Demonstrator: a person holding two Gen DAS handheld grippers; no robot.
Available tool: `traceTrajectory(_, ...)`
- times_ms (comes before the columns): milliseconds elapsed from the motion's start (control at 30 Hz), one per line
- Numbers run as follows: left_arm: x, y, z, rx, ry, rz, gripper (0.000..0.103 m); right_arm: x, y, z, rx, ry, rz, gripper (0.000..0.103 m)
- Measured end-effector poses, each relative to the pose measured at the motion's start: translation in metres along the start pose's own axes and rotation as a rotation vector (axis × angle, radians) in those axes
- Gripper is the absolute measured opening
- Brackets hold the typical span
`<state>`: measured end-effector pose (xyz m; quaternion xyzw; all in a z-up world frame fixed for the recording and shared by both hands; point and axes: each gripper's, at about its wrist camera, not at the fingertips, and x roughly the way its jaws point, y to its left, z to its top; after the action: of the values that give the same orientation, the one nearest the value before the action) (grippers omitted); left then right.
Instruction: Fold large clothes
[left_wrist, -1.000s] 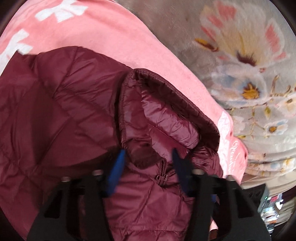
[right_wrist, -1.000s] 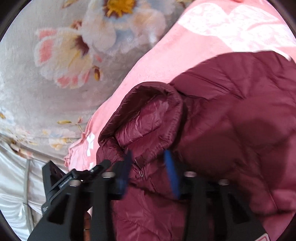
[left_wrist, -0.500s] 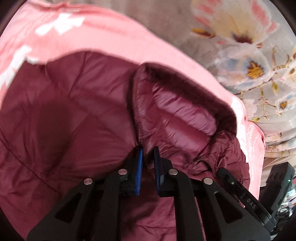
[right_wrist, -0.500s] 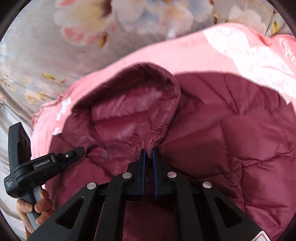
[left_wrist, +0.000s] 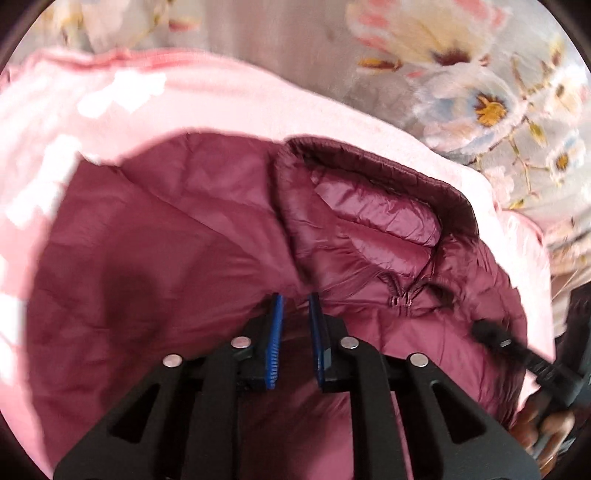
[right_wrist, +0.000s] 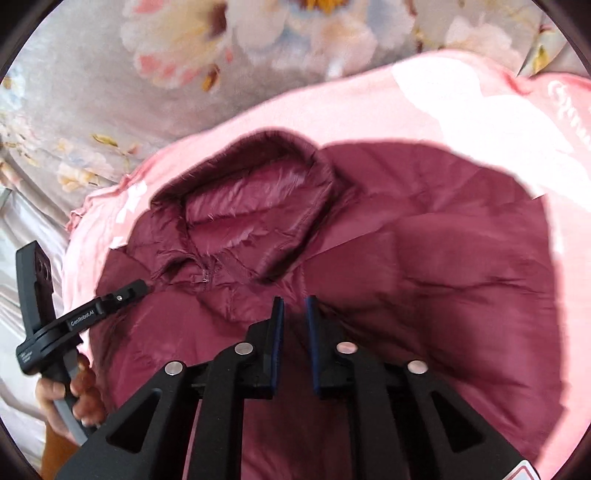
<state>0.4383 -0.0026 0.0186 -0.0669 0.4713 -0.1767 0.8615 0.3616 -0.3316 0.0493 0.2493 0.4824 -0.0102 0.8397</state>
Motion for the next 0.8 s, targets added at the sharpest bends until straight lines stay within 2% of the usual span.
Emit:
traceTrajectory(100,-0.029,0.007,0.024,-0.013,-0.067,-0.016,0.030,-0.020,0.008,0.026,0.014,-0.063,0.020,0.021)
traceTrajectory(167,-0.041,0.005,0.051,-0.042,-0.117,-0.033,0.050,-0.022,0.017,0.053,0.038,-0.111,0.045,0.028)
traceTrajectory(233,-0.043,0.000,0.079,-0.070,-0.152,-0.044,0.057,-0.020,0.021,0.073,0.057,-0.153,0.065,0.028)
traceTrajectory(367,-0.021,-0.002,0.130,-0.217,-0.149,-0.133,0.056,0.007,0.032,0.109,0.130,-0.216,0.084,0.025)
traceTrajectory(400,-0.015,-0.004,0.138,-0.235,-0.157,-0.130,0.055,0.012,0.033,0.114,0.135,-0.225,0.082,0.025)
traceTrajectory(500,0.006,-0.019,0.150,-0.201,-0.148,-0.085,0.053,0.034,0.037,0.120,0.114,-0.226,0.034,0.023)
traceTrajectory(633,0.044,-0.032,0.141,-0.139,-0.080,-0.044,0.050,0.064,0.032,0.113,0.094,-0.162,-0.016,0.015)
traceTrajectory(800,0.067,-0.028,0.112,-0.088,-0.021,0.007,0.044,0.078,0.028,0.090,0.062,-0.076,-0.007,0.014)
